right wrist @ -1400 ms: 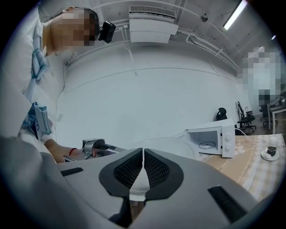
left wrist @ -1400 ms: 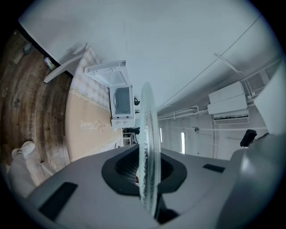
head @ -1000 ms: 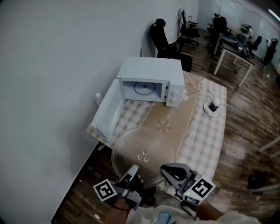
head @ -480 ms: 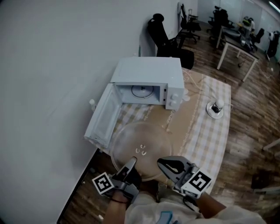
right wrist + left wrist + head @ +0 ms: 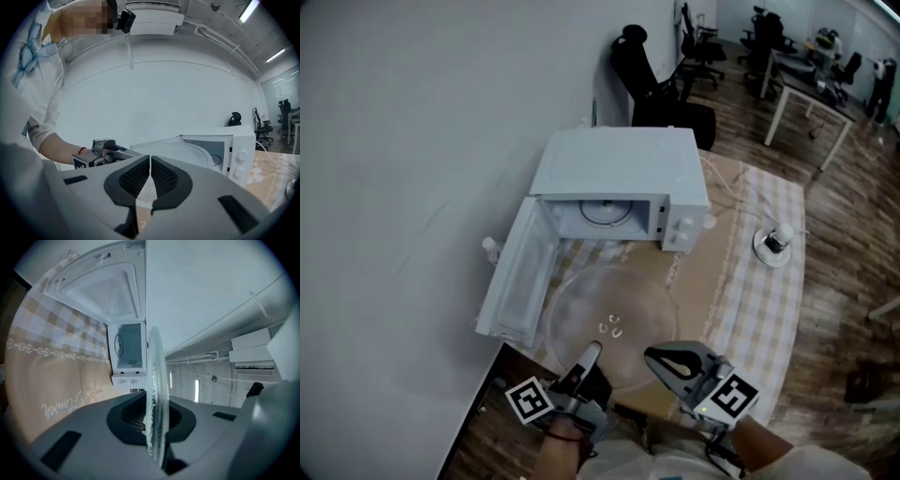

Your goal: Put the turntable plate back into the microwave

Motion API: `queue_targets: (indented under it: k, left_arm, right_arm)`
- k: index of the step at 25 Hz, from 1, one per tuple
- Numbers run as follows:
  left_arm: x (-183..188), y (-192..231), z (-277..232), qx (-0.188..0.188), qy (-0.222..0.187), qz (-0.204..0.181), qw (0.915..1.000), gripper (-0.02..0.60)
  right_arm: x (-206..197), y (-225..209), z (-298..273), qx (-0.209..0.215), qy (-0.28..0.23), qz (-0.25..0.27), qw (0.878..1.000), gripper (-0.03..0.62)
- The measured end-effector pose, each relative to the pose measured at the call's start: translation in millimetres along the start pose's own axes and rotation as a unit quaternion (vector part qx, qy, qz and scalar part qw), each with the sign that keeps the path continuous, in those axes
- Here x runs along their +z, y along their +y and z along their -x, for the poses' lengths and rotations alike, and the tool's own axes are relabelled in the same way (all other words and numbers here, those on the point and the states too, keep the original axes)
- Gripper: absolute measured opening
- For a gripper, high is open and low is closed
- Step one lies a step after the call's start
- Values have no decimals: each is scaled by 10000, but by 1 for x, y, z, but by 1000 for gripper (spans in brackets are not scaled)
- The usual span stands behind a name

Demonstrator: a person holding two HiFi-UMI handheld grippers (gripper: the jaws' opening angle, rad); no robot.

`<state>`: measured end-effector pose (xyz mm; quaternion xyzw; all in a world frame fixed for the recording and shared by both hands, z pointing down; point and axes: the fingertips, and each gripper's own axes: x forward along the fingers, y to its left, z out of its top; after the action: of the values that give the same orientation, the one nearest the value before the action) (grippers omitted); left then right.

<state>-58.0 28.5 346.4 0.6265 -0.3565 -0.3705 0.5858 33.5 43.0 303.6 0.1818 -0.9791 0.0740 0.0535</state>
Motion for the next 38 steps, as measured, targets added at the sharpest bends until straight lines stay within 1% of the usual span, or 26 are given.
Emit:
queue_targets:
  k: [3, 7, 12, 18, 24, 31, 35, 38]
  left_arm:
    - [21, 13, -16, 49, 96, -33, 9999, 12]
    - [46, 29, -41, 8, 106, -122, 9999, 12]
    - [63, 52, -64, 39, 99, -8, 9999, 12]
    - [86, 79, -79, 48, 92, 57, 9999, 12]
    - [110, 102, -99, 31, 192, -85, 9998, 12]
    - [120, 119, -121, -95, 323, -13, 9994, 12]
    - [123, 125, -131, -63, 418, -78, 9991, 12]
    - [127, 127, -137, -53, 391, -63, 9992, 12]
  right_arm:
    - [-5, -18, -19, -189, 45, -1, 9998, 34]
    - [-15, -51, -43, -395, -101, -109, 9991, 34]
    - [-27, -86, -61, -596, -211, -170, 9979, 34]
    - [-41, -110, -85, -784, -202, -75, 9967, 34]
    - [-57, -137, -106, -1037, -275, -218, 9940, 34]
    - [-68, -163, -115, -1468, -277, -584, 9870, 35]
    - [-76, -170, -118, -1657, -234, -806, 9826, 35]
    - [-79, -170, -121, -1769, -204, -1007, 9789, 35]
